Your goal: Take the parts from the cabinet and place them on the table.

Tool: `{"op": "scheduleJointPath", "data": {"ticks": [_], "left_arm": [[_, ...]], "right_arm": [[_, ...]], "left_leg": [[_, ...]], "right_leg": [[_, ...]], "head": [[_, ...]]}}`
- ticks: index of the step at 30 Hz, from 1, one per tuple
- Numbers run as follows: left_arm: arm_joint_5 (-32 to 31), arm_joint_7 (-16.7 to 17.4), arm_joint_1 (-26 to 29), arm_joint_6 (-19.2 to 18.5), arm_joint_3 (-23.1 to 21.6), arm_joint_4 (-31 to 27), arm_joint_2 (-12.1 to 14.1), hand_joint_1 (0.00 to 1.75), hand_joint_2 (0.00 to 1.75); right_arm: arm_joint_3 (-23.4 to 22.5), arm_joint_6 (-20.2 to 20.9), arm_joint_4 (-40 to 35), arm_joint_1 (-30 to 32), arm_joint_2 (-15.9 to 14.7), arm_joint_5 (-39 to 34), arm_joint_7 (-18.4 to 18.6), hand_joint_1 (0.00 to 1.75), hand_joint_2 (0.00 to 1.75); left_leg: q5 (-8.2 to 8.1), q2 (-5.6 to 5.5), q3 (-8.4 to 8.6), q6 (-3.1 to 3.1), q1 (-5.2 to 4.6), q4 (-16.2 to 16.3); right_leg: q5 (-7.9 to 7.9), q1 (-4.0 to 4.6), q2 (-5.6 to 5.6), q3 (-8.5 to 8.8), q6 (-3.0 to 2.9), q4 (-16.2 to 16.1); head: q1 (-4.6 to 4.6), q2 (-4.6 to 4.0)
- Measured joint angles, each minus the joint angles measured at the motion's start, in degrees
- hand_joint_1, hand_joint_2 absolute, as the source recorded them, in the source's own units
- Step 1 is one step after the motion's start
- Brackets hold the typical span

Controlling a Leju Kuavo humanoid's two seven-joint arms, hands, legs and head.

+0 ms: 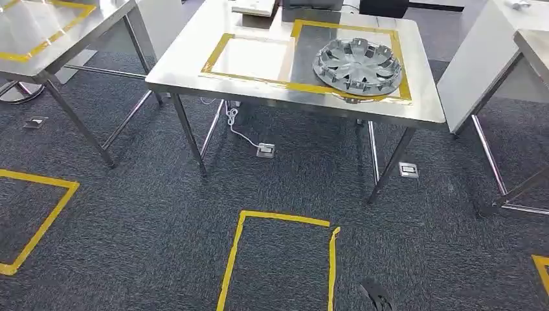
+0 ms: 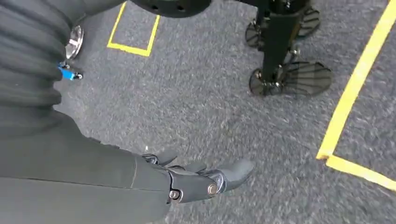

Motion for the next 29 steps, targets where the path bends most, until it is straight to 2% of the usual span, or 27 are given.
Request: {"op": "scheduleJointPath", "data": {"ticks": [11, 12, 13, 17, 18, 19, 20, 22, 23, 24, 25, 26, 27, 28, 29], "left_arm": [[18.22, -1.53, 3.34, -1.8, -14.79, -3.11, 1.79, 0.0, 0.0], [20.0, -1.62, 3.6, -2.06, -16.17, -3.39, 1.99, 0.0, 0.0], [21.73, -1.7, 3.92, -2.21, -17.53, -3.69, 2.36, 0.0, 0.0], [28.02, -2.25, 4.42, -2.82, -22.5, -5.86, 3.13, 0.0, 0.0], [29.44, -2.41, 4.3, -2.89, -23.66, -6.78, 3.19, 0.0, 0.0], [30.77, -2.54, 4.06, -3.02, -24.78, -7.79, 3.21, 0.0, 0.0], [32.06, -2.67, 3.68, -3.24, -25.87, -8.99, 3.28, 0.0, 0.0], [34.17, -2.86, 2.69, -3.32, -27.59, -11.29, 3.54, 0.0, 0.0], [34.96, -2.86, 2.1, -3.39, -28.23, -12.4, 3.69, 0.0, 0.0], [35.77, -2.91, 1.44, -3.46, -28.88, -13.67, 3.76, 0.0, 0.0], [36.41, -2.91, 0.75, -3.52, -29.45, -14.87, 3.8, 0.0, 0.0], [37.05, -3.02, 0.02, -3.67, -30.06, -16.25, 3.82, 0.0, 0.0], [37.73, -3.06, -0.7, -3.85, -30.76, -17.61, 3.82, 0.0, 0.0], [38.53, -3.24, -1.27, -3.89, -31.35, -18.58, 3.87, 0.0, 0.0], [39.55, -3.37, -1.32, -3.92, -31.98, -19.11, 4.02, 0.0, 0.0]], "right_arm": [[0.11, 0.17, -2.01, 3.43, 1.53, -2.47, -3.19, 0.0, 0.0], [0.13, 0.17, -2.25, 3.74, 1.73, -2.69, -3.43, 0.0, 1.75], [0.2, 0.2, -2.47, 4.09, 2.07, -3.0, -3.72, 0.0, 1.75], [0.81, 0.61, -2.73, 6.17, 2.76, -3.8, -4.75, 0.0, 1.75], [1.07, 0.72, -2.73, 7.0, 2.84, -4.07, -5.03, 0.0, 1.75], [1.27, 0.83, -2.67, 7.95, 2.91, -4.18, -5.27, 0.0, 1.75], [1.42, 1.07, -2.34, 8.99, 3.06, -4.37, -5.4, 0.0, 1.75], [1.57, 0.98, -1.06, 10.68, 3.15, -4.7, -5.62, 0.0, 1.75], [1.6, 0.96, -0.35, 11.7, 3.15, -4.77, -5.8, 0.0, 1.75], [1.64, 0.96, 0.5, 12.75, 3.19, -4.9, -5.97, 0.0, 1.75], [1.68, 0.96, 1.36, 13.87, 3.19, -4.96, -6.12, 0.0, 1.75], [1.77, 0.96, 2.37, 14.97, 3.19, -5.07, -6.25, 0.0, 1.75], [1.88, 0.96, 3.17, 15.95, 3.19, -5.14, -6.32, 0.0, 1.75], [2.01, 0.96, 3.72, 16.72, 3.19, -5.25, -6.36, 0.0, 1.75], [2.1, 1.03, 3.89, 16.99, 3.28, -5.38, -6.45, 0.0, 1.75]], "left_leg": [[0.03, 0.01, -0.03, -0.08, 0.01, -0.01], [0.01, 0.01, -0.05, -0.08, -0.01, 0.02], [-0.15, 0.01, -0.35, 0.12, -0.34, 0.24], [-0.05, -0.08, -0.39, 0.48, -0.52, 0.21], [0.44, -0.22, -0.2, 0.92, -0.09, -0.55], [0.87, -0.2, 0.43, 1.17, 0.17, -1.05], [1.13, -0.25, 0.32, 1.5, 0.19, -1.15], [1.3, -0.57, -0.16, 1.49, 0.14, -1.07], [1.4, -0.85, -0.39, 1.34, 0.1, -1.02], [1.52, -1.19, -0.58, 1.15, 0.11, -0.95], [1.63, -1.66, -0.77, 0.98, 0.2, -0.8], [1.74, -2.34, -0.95, 0.76, 0.34, -0.61], [1.77, -3.14, -1.16, 0.38, 0.5, -0.36], [1.75, -3.77, -1.41, -0.1, 0.62, 0.06], [1.61, -4.0, -2.06, -0.75, 0.15, 0.13]], "right_leg": [[-0.04, 0.0, 0.02, -0.08, -0.07, 0.08], [-0.02, -0.01, 0.02, -0.06, -0.05, 0.06], [0.14, -0.19, 0.01, -0.04, 0.21, -0.06], [0.3, -0.28, -0.18, 0.13, 0.6, -0.3], [0.21, -0.24, -0.41, 0.24, 0.81, -0.3], [-0.83, -0.46, -0.23, 0.1, 0.84, 0.78], [-3.71, -0.37, -0.09, -1.13, 0.82, 3.8], [-9.17, -0.4, 0.08, -4.78, 0.95, 12.94], [-11.0, -0.39, 0.11, -6.22, 0.98, 17.01], [-11.3, -0.4, 0.11, -6.39, 0.97, 18.45], [-10.3, -0.48, 0.12, -5.08, 0.93, 16.86], [-8.43, -0.57, 0.19, -2.34, 0.89, 12.75], [-6.38, -0.73, 0.65, 1.33, 0.89, 6.93], [-5.38, -1.11, 2.81, 4.76, 0.93, 1.47], [-5.8, -0.24, 3.37, 4.77, 0.75, 1.57]], "head": [[0.0, 0.0], [0.0, 0.0], [0.02, 0.0], [-0.04, 0.0], [0.02, 0.0], [0.0, 0.0], [0.13, 0.0], [0.17, 0.0], [0.17, 0.0], [0.2, 0.0], [0.2, 0.0], [0.2, 0.0], [0.22, 0.0], [0.28, 0.0], [0.59, 0.0]]}}
